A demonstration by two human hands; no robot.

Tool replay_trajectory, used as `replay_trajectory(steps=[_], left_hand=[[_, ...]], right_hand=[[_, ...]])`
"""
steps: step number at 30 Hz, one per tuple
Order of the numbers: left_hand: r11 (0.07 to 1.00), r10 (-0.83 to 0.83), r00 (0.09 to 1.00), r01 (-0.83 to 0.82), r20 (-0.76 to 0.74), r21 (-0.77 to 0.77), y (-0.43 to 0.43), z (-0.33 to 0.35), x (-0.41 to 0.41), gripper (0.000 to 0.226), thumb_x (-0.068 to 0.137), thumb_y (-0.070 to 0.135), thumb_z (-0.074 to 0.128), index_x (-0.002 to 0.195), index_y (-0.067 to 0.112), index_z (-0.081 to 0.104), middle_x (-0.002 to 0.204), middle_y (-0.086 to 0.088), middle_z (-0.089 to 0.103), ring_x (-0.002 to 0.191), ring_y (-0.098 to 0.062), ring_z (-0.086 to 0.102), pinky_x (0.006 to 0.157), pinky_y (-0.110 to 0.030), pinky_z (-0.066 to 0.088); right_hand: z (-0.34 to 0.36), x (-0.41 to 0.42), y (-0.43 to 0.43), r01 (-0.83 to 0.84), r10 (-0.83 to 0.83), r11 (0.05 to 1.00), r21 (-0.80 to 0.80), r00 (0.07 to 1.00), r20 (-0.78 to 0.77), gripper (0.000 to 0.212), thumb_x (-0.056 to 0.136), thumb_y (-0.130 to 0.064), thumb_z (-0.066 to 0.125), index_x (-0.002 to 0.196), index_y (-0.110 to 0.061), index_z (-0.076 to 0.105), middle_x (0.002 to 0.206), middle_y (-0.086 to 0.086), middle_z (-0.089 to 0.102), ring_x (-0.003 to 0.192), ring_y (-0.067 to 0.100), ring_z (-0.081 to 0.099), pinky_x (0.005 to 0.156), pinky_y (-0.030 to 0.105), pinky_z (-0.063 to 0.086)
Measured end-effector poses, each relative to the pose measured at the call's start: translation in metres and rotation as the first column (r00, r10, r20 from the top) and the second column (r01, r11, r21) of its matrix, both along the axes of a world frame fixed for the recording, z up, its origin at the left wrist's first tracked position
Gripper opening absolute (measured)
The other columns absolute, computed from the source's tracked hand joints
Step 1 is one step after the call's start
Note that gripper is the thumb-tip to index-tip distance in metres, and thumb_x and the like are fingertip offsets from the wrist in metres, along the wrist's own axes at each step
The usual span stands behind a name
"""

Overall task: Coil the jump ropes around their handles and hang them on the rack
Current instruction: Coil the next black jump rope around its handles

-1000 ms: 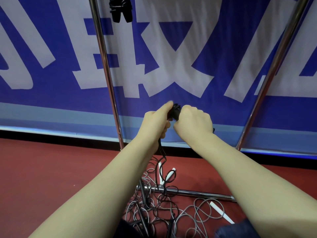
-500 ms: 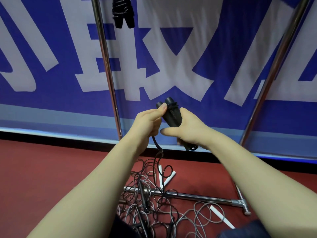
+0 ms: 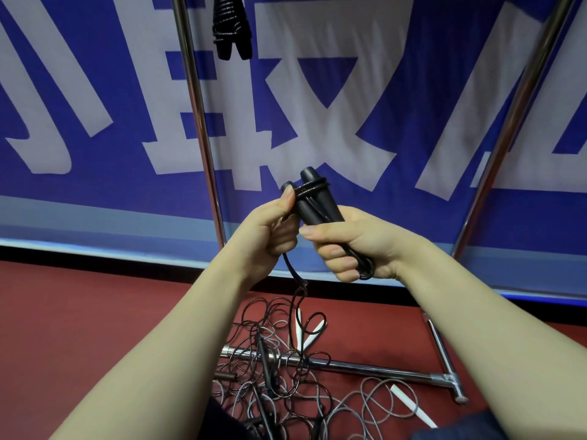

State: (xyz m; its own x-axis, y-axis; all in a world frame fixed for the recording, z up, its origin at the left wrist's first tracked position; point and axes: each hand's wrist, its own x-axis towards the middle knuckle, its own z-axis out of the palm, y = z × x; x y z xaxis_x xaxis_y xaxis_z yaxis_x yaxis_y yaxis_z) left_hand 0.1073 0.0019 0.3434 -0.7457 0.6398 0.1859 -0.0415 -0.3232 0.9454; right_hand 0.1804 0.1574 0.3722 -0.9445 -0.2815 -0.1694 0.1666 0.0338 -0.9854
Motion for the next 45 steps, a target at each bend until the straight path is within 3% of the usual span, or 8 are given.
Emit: replay_trajectory(steps=[7, 11, 16, 22, 27, 35, 41, 45], left_hand=[[0.989, 0.042, 0.999, -0.042, -0.005, -0.143, -0.005, 0.003, -0.005, 0.046, 0.086, 0.055, 0.051, 0.089, 0.009, 0.057, 0.047, 0.008, 0.028, 0.043, -0.006, 0.016, 0.040, -0.017, 0.019], [0.977, 0.070, 0.997, -0.061, 0.041, -0.203, -0.005, 0.003, -0.008, 0.045, 0.083, 0.053, 0.058, 0.101, 0.012, 0.060, 0.056, 0.003, 0.044, 0.042, -0.006, 0.017, 0.038, -0.016, 0.019], [0.946, 0.036, 0.997, -0.054, -0.064, -0.321, -0.007, -0.005, -0.010, 0.034, 0.078, 0.045, 0.065, 0.090, 0.013, 0.059, 0.064, 0.001, 0.055, 0.043, -0.006, 0.022, 0.040, -0.016, 0.018], [0.909, 0.003, 0.987, -0.069, -0.159, -0.412, -0.005, -0.012, -0.013, 0.022, 0.101, 0.022, 0.049, 0.100, 0.006, 0.065, 0.072, -0.004, 0.067, 0.070, -0.017, 0.057, 0.073, -0.027, 0.050], [0.907, 0.064, 0.997, -0.073, -0.036, -0.414, -0.005, -0.009, -0.012, 0.027, 0.101, 0.019, 0.051, 0.107, 0.000, 0.068, 0.062, -0.002, 0.054, 0.045, -0.009, 0.036, 0.043, -0.019, 0.029], [0.867, 0.189, 0.976, -0.219, -0.110, -0.448, 0.006, -0.008, -0.009, 0.024, 0.099, 0.017, 0.056, 0.104, -0.003, 0.069, 0.051, -0.001, 0.051, 0.039, -0.008, 0.025, 0.039, -0.018, 0.022], [0.818, 0.251, 0.955, -0.295, -0.156, -0.494, 0.022, -0.006, -0.001, 0.031, 0.093, 0.027, 0.057, 0.092, -0.003, 0.066, 0.052, 0.003, 0.053, 0.043, -0.012, 0.027, 0.048, -0.026, 0.025], [0.834, 0.355, 0.930, -0.360, -0.091, -0.418, 0.030, -0.004, 0.004, 0.049, 0.089, 0.046, 0.061, 0.095, -0.002, 0.071, 0.061, -0.003, 0.062, 0.044, -0.011, 0.034, 0.049, -0.024, 0.031]], right_hand=[[0.002, -0.005, -0.001, 0.068, -0.064, 0.991, 0.112, 0.997, -0.041, 0.028, 0.092, -0.011, 0.064, 0.082, -0.017, 0.039, 0.054, -0.002, 0.035, 0.041, 0.011, 0.028, 0.037, 0.021, 0.028], [-0.001, -0.006, 0.002, 0.108, -0.099, 0.979, 0.175, 0.993, -0.058, 0.025, 0.093, -0.011, 0.063, 0.078, -0.016, 0.044, 0.056, -0.001, 0.036, 0.044, 0.012, 0.028, 0.039, 0.022, 0.027], [-0.003, -0.007, 0.009, 0.146, -0.136, 0.971, 0.189, 0.989, -0.065, 0.021, 0.093, -0.010, 0.063, 0.077, -0.018, 0.052, 0.056, 0.000, 0.035, 0.044, 0.013, 0.028, 0.041, 0.022, 0.026], [-0.010, -0.011, 0.019, 0.169, -0.162, 0.958, 0.233, 0.986, -0.048, 0.024, 0.093, -0.010, 0.064, 0.082, -0.015, 0.043, 0.055, -0.001, 0.037, 0.045, 0.013, 0.030, 0.041, 0.023, 0.028], [-0.013, -0.013, 0.024, 0.173, -0.166, 0.948, 0.266, 0.985, -0.050, 0.023, 0.093, -0.009, 0.062, 0.083, -0.014, 0.042, 0.057, 0.001, 0.038, 0.044, 0.013, 0.031, 0.041, 0.023, 0.029], [-0.021, -0.019, 0.026, 0.210, -0.189, 0.895, 0.393, 0.978, -0.090, 0.019, 0.093, -0.007, 0.060, 0.094, -0.013, 0.043, 0.058, 0.003, 0.040, 0.043, 0.014, 0.035, 0.041, 0.025, 0.033], [-0.024, -0.023, 0.021, 0.276, -0.194, 0.759, 0.590, 0.961, -0.199, 0.019, 0.090, -0.008, 0.055, 0.107, -0.008, 0.046, 0.069, 0.009, 0.045, 0.045, 0.018, 0.043, 0.041, 0.027, 0.039], [-0.033, -0.027, 0.008, 0.427, -0.155, 0.459, 0.779, 0.902, -0.403, 0.013, 0.094, -0.010, 0.050, 0.093, -0.010, 0.037, 0.077, 0.004, 0.044, 0.062, 0.026, 0.050, 0.044, 0.032, 0.040]])
